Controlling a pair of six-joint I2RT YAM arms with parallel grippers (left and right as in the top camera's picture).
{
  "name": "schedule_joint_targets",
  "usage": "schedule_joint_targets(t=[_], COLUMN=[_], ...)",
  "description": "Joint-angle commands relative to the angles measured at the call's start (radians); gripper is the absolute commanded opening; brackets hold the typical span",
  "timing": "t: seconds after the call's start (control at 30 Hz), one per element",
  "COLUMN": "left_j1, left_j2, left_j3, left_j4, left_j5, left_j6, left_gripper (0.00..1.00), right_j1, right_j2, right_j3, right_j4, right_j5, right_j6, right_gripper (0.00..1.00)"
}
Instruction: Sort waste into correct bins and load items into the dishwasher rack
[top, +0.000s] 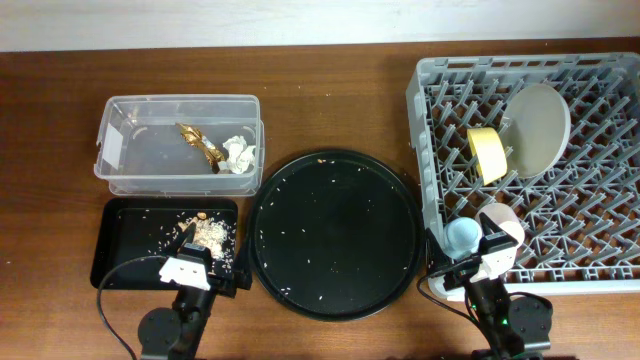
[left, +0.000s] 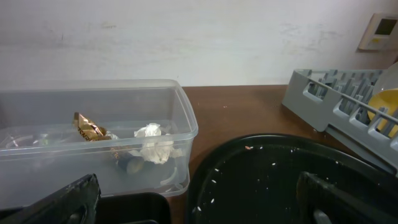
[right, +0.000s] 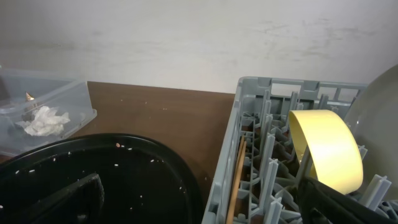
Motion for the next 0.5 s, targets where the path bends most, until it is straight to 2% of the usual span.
schedule_joint_targets(t=[0.0, 0.47], left_j1=[0.004, 0.004], left_j2=[-0.002, -0.002], left_j3=[-0.005, -0.005], left_j4=[-0.002, -0.002], left_j5=[0.007, 0.008], left_j6=[0.013, 0.013], left_gripper=[1.0, 1.0], right_j1=[-0.008, -0.008], right_j2=[-0.007, -0.007], right_j3=[-0.008, -0.008], right_j4=[0.0, 0.0], right_j5=[-0.008, -0.008], right_j6=[-0.007, -0.007], right_gripper=[0.98, 0.98])
